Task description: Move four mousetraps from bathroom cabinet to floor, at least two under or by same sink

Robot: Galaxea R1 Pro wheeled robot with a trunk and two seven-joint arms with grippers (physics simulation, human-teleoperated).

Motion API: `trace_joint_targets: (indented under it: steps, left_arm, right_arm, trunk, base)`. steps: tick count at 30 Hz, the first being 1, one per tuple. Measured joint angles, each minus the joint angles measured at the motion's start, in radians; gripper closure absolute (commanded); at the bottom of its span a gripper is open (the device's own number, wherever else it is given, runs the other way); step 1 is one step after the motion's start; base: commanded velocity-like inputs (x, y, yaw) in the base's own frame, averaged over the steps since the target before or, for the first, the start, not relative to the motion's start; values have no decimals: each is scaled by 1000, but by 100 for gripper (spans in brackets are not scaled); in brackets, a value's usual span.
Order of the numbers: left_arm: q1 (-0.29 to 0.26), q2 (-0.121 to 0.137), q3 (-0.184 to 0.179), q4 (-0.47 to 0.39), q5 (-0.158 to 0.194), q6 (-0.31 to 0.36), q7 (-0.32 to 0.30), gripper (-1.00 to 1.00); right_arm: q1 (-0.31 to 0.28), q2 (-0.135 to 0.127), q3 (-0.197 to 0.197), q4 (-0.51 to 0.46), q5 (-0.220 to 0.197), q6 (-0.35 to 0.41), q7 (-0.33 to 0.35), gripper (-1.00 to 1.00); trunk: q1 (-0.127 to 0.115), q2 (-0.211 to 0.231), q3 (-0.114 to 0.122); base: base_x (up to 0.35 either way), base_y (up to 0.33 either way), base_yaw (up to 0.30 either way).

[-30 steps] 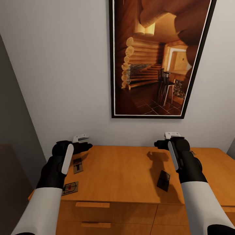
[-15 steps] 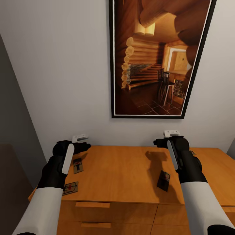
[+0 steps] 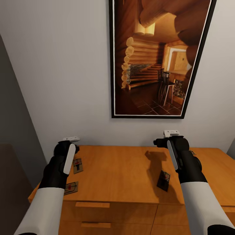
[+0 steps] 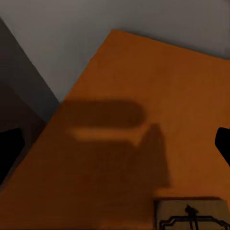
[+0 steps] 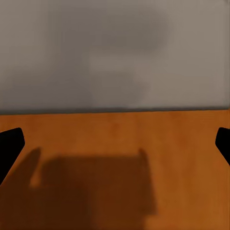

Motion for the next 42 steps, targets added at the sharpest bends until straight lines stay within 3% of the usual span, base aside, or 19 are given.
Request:
trace_joint_targets:
  steps: [5, 9, 42]
  left_arm:
    - [0, -22, 0, 1, 6, 1, 95, -100]
    - [0, -34, -1, 1, 9, 2, 131, -100]
    - [0, -41, -2, 5, 62, 4, 157, -100]
  right_arm:
    - [0, 0, 0, 0, 2, 0, -1, -100]
    - [0, 0, 0, 0, 3, 0, -2, -100]
    - [0, 0, -2, -15, 1, 0, 0, -100]
  trunk:
    - [0, 0, 0]
    - [0, 0, 0]
    - [0, 0, 0]
  base:
    - [0, 0, 0]
    - [0, 0, 0]
    - [0, 0, 0]
